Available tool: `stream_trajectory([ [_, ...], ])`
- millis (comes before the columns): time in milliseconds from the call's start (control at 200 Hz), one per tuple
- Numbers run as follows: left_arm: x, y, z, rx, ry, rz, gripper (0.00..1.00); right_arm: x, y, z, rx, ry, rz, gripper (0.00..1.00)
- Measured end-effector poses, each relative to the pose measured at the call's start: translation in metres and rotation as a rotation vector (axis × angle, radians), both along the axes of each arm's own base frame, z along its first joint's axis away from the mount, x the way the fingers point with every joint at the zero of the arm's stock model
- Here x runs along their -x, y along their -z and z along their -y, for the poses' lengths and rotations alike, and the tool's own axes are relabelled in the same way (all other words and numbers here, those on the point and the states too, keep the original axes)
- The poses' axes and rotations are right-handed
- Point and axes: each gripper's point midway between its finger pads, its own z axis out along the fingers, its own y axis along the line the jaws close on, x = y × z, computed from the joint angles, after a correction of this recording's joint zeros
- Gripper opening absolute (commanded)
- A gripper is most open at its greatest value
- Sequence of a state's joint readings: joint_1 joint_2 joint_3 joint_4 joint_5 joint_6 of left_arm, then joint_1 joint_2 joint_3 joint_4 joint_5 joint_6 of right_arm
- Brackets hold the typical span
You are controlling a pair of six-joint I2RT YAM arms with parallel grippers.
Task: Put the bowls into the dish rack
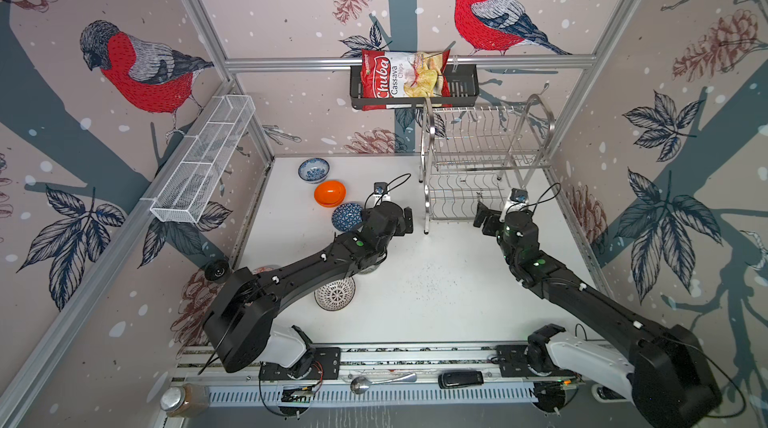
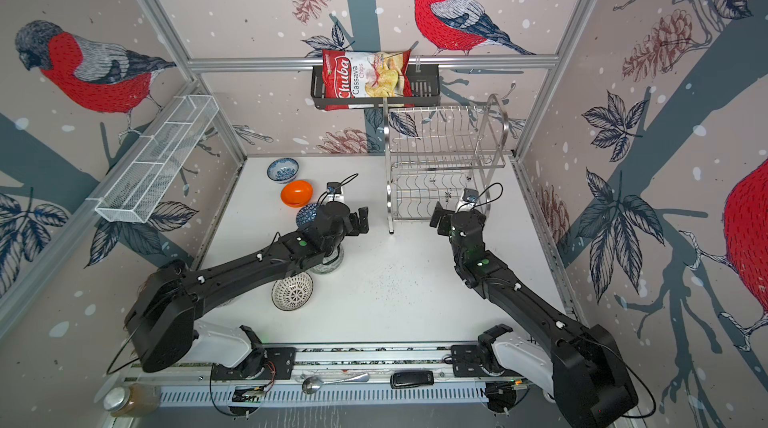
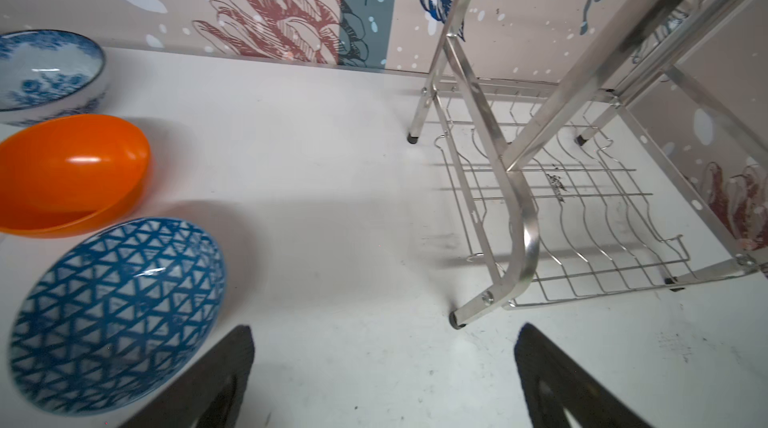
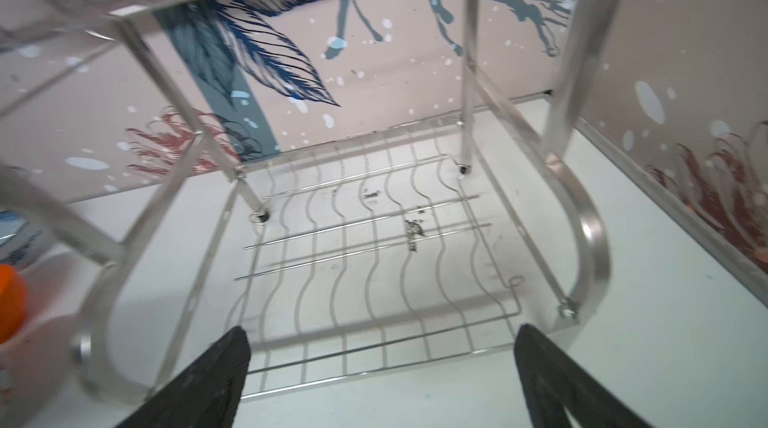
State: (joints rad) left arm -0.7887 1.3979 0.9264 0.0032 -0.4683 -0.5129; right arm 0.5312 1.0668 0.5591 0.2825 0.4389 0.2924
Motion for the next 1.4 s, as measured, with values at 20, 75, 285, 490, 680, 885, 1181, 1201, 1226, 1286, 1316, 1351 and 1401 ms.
stream_trajectory([
  [20, 0.002, -0.002, -0.004, 0.001, -0.011, -0.003, 0.98, 0.001, -0.003, -0.007, 0.000, -0.014, 0.004, 1.00],
  [75, 0.008, -0.008, -0.012, 0.001, -0.027, -0.011, 0.98, 0.001, -0.011, -0.023, 0.000, -0.046, 0.012, 1.00],
  [285, 0.037, -0.016, -0.065, 0.017, -0.184, -0.053, 0.98, 0.008, -0.030, -0.083, 0.039, -0.174, 0.022, 0.99],
  [490, 0.058, 0.015, -0.143, -0.035, -0.379, -0.156, 0.98, 0.019, -0.029, -0.123, 0.072, -0.281, 0.015, 1.00],
  [680, 0.078, 0.040, -0.213, -0.042, -0.576, -0.247, 0.98, 0.025, -0.009, -0.161, 0.110, -0.369, -0.025, 1.00],
  [885, 0.086, 0.059, -0.248, -0.007, -0.709, -0.329, 0.97, 0.024, -0.001, -0.198, 0.137, -0.444, -0.037, 1.00],
  [1181, 0.101, 0.089, -0.288, 0.107, -0.946, -0.440, 0.97, 0.020, 0.007, -0.213, 0.158, -0.478, -0.056, 1.00],
  [1201, 0.102, 0.089, -0.289, 0.109, -0.953, -0.439, 0.97, 0.019, 0.008, -0.214, 0.159, -0.478, -0.056, 1.00],
  [1226, 0.103, 0.090, -0.291, 0.114, -0.966, -0.440, 0.97, 0.019, 0.008, -0.215, 0.160, -0.481, -0.059, 1.00],
  [1286, 0.106, 0.094, -0.295, 0.126, -0.992, -0.449, 0.97, 0.017, 0.010, -0.218, 0.167, -0.483, -0.064, 1.00],
  [1316, 0.108, 0.096, -0.298, 0.128, -1.007, -0.454, 0.97, 0.016, 0.011, -0.219, 0.170, -0.486, -0.069, 1.00],
  [1351, 0.111, 0.098, -0.303, 0.134, -1.029, -0.462, 0.97, 0.015, 0.012, -0.221, 0.175, -0.486, -0.074, 1.00],
  [1401, 0.114, 0.101, -0.308, 0.149, -1.059, -0.478, 0.97, 0.013, 0.014, -0.224, 0.180, -0.486, -0.079, 1.00],
])
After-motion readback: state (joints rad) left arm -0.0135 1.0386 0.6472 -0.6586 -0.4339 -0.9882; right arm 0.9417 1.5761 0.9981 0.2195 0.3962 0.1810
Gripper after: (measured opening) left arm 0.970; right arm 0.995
